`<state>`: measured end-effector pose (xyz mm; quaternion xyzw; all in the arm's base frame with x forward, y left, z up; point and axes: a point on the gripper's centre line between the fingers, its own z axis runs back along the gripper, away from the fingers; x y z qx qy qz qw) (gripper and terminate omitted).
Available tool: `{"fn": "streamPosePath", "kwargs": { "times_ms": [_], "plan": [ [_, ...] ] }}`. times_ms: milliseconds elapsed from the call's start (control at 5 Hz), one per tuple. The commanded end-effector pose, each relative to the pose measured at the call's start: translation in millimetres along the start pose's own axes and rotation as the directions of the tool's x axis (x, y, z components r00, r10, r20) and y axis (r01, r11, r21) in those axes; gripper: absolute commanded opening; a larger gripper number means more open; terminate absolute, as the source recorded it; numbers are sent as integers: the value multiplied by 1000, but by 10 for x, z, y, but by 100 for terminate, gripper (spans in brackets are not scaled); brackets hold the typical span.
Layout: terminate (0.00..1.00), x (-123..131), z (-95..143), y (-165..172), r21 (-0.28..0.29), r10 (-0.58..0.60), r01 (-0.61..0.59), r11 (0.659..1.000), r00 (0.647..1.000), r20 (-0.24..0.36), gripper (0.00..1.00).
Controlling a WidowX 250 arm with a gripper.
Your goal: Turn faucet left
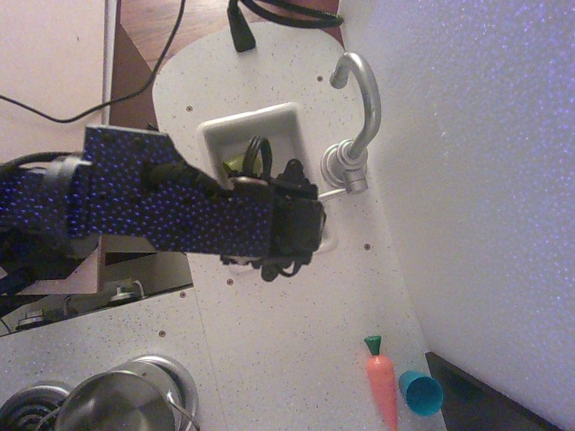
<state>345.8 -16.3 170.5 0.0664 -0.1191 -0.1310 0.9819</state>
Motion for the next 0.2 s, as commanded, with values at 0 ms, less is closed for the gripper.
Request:
{"fn": "streamPosePath", "kwargs": {
  "times_ms": [0],
  "plan": [
    [100, 95, 153, 42, 12, 12, -13, 1000, 998, 56, 100]
  ]
}}
